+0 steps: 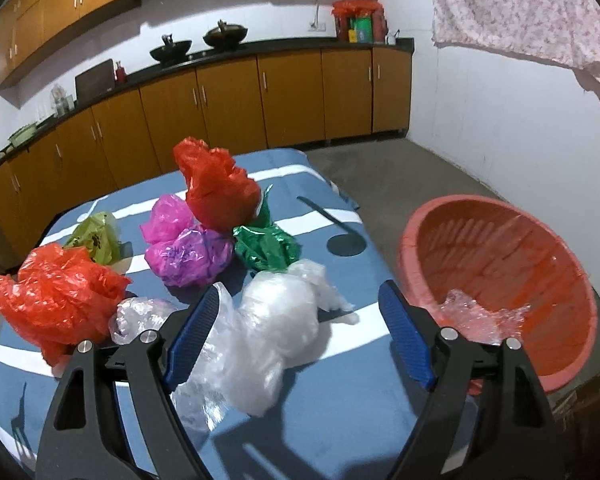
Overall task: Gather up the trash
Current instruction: 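Grasp the white plastic bag with the right gripper while the left approaches the red bag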
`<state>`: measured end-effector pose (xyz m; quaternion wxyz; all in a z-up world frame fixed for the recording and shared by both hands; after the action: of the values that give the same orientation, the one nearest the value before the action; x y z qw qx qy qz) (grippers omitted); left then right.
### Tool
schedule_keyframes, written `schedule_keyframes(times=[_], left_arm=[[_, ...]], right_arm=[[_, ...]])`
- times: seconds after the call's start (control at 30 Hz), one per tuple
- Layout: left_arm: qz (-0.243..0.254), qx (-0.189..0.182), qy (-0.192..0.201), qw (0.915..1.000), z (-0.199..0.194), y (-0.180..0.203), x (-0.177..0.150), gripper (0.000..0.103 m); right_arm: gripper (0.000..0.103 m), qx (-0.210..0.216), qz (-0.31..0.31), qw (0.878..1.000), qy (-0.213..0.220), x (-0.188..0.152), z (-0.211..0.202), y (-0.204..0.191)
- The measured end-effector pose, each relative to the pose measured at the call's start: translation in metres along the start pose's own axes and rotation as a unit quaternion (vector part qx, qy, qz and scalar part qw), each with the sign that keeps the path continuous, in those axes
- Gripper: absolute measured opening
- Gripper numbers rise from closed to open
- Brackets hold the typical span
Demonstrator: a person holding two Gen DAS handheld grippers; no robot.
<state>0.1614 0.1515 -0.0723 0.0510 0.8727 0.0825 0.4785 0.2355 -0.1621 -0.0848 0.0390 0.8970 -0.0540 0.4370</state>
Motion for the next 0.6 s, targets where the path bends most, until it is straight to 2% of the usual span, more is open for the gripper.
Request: schedule_keyframes(times=[0.27,0.33,0.43,0.5,0.6], left_arm=[[0.004,-0.008,0.012,0.9999,0.005,0.004,0.007,0.095],[0.004,-0.011,0.012,0.9999,0.008,0.006,0.009,0.096],[0.006,-0.016,0.01,0.9998,0.013,0.011,0.011,0.097],[0.01,-0.019,0.007,0.9998,0.019,0.015,0.012,0.097],[0.012,-0.021,-0.004,0.9997,0.029,0.019,0.014,0.097]], right_arm=[[0.07,-0.003,-0.023,0.998,-0.05,-0.005,0.027,-0.012],[0.062,0.003,-0.027,0.998,-0.057,-0.005,0.029,-0.015],[0.045,0.019,-0.036,0.997,-0.065,-0.007,0.03,-0.018],[0.038,0.02,-0.04,0.997,-0.064,-0.008,0.029,-0.018],[0.036,0.019,-0.049,0.997,-0.059,-0.009,0.025,-0.018]])
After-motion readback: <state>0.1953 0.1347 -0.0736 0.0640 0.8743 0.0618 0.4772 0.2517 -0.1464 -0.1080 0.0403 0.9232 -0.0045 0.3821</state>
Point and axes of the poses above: each gripper's, at about its wrist camera, not at the fingertips, and z roughly the way its jaws point, y to its right, x to its top, the point moved 3 cm from there along z, roughly the way its jaws point, and after that the axes turned 9 degrees about -x, right-handed, at the moved point
